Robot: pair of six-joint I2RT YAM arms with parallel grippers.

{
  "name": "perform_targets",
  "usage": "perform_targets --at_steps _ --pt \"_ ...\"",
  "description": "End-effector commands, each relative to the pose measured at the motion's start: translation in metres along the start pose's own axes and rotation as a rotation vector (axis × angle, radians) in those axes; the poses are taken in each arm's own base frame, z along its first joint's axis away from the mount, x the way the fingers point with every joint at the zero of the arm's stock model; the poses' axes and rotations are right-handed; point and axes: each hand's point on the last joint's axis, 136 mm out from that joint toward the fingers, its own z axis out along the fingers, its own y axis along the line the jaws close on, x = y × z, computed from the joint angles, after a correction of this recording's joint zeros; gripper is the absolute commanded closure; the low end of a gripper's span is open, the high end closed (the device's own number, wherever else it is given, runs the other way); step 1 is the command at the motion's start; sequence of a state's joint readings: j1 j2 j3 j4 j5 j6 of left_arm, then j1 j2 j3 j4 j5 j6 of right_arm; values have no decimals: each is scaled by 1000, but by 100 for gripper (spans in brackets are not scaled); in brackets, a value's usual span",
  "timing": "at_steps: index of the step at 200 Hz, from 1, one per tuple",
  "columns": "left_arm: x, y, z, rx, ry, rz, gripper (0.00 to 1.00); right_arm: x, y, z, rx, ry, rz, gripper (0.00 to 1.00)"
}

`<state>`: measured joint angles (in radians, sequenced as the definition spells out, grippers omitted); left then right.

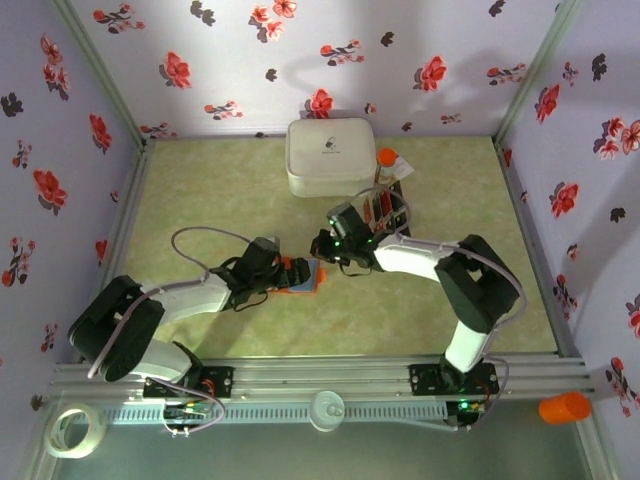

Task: Put the credit cards into the card holder
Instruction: Open the card holder at the center of the table.

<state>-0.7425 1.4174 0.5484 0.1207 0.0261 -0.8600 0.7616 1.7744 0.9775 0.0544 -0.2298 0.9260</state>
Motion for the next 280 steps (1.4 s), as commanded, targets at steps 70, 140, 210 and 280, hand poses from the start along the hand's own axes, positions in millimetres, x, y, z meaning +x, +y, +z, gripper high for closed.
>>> perform_targets --at_steps 70,140,210,280 --pt "6 15 -3 -106 36 42 0 18 -27 21 93 58 -12 99" --pt "5 31 0 -194 53 141 0 22 -41 25 123 73 -17 100" --pt "17 42 5 -203 73 143 0 28 -29 41 30 137 16 100" --pt "26 59 5 -249 87 147 7 28 -26 48 7 141 51 100"
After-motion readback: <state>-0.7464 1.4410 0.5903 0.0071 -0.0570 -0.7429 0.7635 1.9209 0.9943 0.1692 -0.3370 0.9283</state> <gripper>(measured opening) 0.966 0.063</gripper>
